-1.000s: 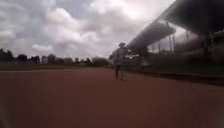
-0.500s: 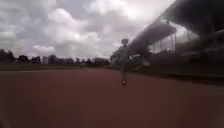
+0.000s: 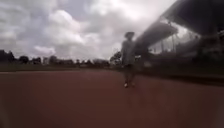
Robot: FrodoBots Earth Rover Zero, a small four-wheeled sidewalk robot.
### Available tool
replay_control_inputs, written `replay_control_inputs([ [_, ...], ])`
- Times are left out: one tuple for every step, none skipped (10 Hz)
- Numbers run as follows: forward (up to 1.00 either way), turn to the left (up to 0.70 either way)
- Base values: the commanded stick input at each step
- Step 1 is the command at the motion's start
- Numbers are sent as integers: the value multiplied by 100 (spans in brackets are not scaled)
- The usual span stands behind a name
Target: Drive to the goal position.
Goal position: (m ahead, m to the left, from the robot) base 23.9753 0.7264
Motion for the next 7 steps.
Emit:
replay_control_inputs([
  [70,0],
  [70,0],
  [70,0],
  [70,0],
  [70,0],
  [70,0],
  [70,0],
])
